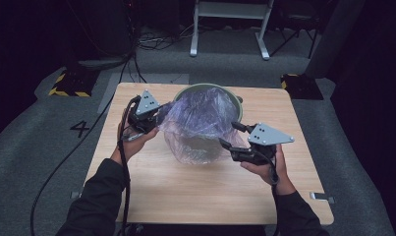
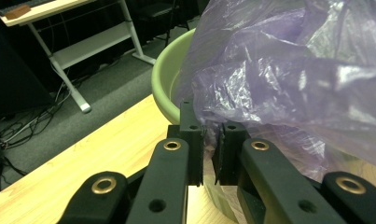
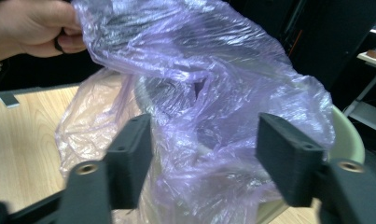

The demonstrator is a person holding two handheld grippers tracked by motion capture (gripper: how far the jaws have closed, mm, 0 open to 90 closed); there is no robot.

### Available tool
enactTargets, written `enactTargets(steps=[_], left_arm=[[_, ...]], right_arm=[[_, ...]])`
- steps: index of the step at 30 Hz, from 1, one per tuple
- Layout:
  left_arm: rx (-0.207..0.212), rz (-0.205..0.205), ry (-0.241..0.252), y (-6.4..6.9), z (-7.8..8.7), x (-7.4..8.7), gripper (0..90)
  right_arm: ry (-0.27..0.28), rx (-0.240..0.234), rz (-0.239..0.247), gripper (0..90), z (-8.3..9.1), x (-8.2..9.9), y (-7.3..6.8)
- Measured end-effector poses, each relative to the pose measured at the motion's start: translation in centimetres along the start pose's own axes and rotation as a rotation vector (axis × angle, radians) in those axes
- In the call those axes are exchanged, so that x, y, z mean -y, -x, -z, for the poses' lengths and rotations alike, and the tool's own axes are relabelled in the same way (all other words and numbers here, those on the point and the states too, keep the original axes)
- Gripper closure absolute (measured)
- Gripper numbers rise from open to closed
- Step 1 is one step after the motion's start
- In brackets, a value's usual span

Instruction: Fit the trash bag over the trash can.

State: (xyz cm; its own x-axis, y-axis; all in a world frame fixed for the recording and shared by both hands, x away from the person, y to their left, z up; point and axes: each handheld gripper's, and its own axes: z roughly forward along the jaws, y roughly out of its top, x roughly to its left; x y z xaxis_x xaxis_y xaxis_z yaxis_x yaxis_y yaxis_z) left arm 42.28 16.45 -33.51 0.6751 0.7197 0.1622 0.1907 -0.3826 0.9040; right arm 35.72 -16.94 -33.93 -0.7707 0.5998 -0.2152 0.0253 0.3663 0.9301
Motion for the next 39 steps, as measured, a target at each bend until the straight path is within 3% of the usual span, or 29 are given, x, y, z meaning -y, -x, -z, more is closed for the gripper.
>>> enactTargets(steps=[2, 4, 5, 10, 16, 20, 24, 27, 34, 36, 39], left_arm=[[-0.002, 0.001, 0.003, -0.1, 0.0, 0.0, 84.0], [-0.004, 0.008, 0.003, -0.2, -0.1, 0.0, 83.9], [-0.005, 0.009, 0.002, -0.2, -0.1, -0.1, 84.0], [-0.007, 0.015, -0.003, -0.6, -0.1, 0.0, 83.9], [-0.006, 0.036, -0.014, -1.5, -0.4, 0.1, 83.9], [-0.007, 0.053, -0.030, -2.5, -0.9, 0.2, 83.1], [-0.013, 0.069, -0.045, -3.3, -1.3, 0.3, 82.6], [-0.010, 0.092, -0.071, -4.1, -1.8, 0.5, 82.2], [-0.017, 0.101, -0.120, -4.8, -2.9, 1.1, 82.1], [-0.004, 0.121, -0.121, -5.0, -3.1, 1.4, 82.1], [0.000, 0.140, -0.133, -5.2, -3.5, 1.9, 82.5]], right_arm=[[-0.007, 0.007, 0.006, 43.9, -0.2, 0.0, 0.0], [-0.017, -0.022, -0.010, 64.8, -1.0, 0.1, 0.4], [-0.018, -0.021, -0.015, 69.8, -1.1, 0.1, 0.6], [-0.002, 0.007, -0.065, 87.6, -1.1, 0.5, 2.3], [-0.003, 0.075, -0.075, 89.5, -1.0, 0.5, 3.6], [0.013, 0.144, -0.124, 89.6, -0.6, 0.1, 5.9], [-0.006, 0.185, -0.135, 89.8, -0.9, 0.2, 7.2], [-0.038, 0.219, -0.176, 89.8, -1.5, 0.8, 8.7], [-0.096, 0.253, -0.231, 89.8, -2.6, 1.5, 10.7], [-0.107, 0.259, -0.250, 89.8, -2.9, 1.8, 11.2], [-0.130, 0.251, -0.306, 89.8, -3.5, 2.7, 12.0]])
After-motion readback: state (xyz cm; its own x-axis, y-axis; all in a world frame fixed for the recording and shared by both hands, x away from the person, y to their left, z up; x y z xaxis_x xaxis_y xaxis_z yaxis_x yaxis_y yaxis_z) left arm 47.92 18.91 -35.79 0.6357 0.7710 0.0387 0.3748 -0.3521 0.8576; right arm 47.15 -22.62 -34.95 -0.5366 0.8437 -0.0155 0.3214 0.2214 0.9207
